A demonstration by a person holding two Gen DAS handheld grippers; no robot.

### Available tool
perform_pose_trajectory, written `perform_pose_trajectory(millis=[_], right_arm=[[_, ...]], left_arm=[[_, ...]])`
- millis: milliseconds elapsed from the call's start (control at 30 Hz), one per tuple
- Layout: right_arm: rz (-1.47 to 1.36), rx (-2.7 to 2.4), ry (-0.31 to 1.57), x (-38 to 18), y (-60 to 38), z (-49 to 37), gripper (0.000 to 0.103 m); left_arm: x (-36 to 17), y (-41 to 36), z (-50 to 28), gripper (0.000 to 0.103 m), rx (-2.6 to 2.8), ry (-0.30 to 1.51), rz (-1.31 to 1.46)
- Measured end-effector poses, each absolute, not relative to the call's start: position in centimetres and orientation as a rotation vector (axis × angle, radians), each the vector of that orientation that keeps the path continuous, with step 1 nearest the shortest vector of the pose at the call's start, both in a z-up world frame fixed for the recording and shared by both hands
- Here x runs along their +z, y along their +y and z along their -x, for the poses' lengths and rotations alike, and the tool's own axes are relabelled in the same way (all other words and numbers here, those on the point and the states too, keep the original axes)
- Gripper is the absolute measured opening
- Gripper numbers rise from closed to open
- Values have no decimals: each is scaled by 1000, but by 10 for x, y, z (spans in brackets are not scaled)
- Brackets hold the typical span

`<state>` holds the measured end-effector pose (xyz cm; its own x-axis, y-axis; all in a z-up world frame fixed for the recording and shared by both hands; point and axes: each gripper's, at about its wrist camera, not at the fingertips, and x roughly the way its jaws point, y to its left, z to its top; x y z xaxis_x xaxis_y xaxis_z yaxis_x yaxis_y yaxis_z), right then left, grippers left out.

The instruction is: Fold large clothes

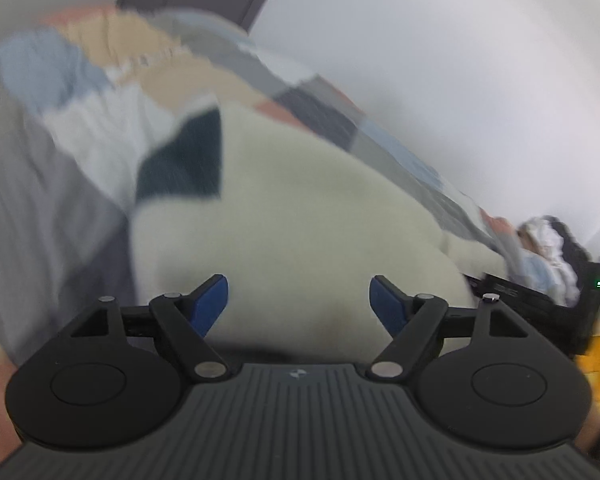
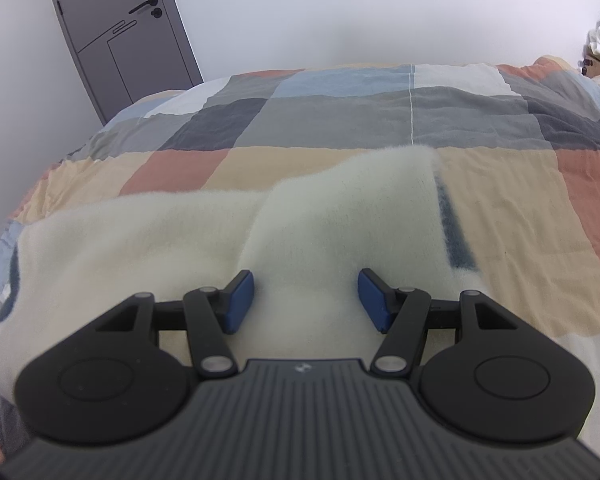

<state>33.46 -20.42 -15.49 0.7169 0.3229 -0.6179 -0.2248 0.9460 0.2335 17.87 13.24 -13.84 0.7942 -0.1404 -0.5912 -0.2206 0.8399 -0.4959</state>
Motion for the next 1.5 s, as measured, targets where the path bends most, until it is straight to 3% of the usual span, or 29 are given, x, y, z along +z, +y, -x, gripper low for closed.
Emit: perform_pose_trajectory(millis=[233, 367, 733, 867, 1033, 1167, 1367, 1467, 1500], right_arm=[[-156, 293, 713, -155, -204, -328, 61], [-160, 291, 713, -155, -204, -328, 61], [-192, 288, 710, -154, -208, -326, 61], [-202, 283, 705, -152, -208, -323, 61], [-259, 290, 693, -144, -211, -313, 63], [-405, 414, 671, -135, -217, -294, 83], [-642, 611, 740, -142, -209, -277, 89], [-774, 669, 766, -153, -204, -270, 103], [-783, 678, 758, -154, -200, -267, 103]], left_arm=[[-181, 148, -195, 83, -26, 793, 820], [-223, 183, -208, 84, -10, 841, 1119], [-249, 214, -191, 82, 65, 615, 1505], [-258, 225, -201, 71, 124, 624, 1556], [-240, 214, -205, 55, 151, 638, 1414], [-218, 204, -211, 46, 172, 624, 1284], [-203, 180, -212, 43, 171, 591, 1219], [-203, 163, -218, 44, 172, 589, 1228], [-204, 160, -218, 44, 171, 588, 1245]])
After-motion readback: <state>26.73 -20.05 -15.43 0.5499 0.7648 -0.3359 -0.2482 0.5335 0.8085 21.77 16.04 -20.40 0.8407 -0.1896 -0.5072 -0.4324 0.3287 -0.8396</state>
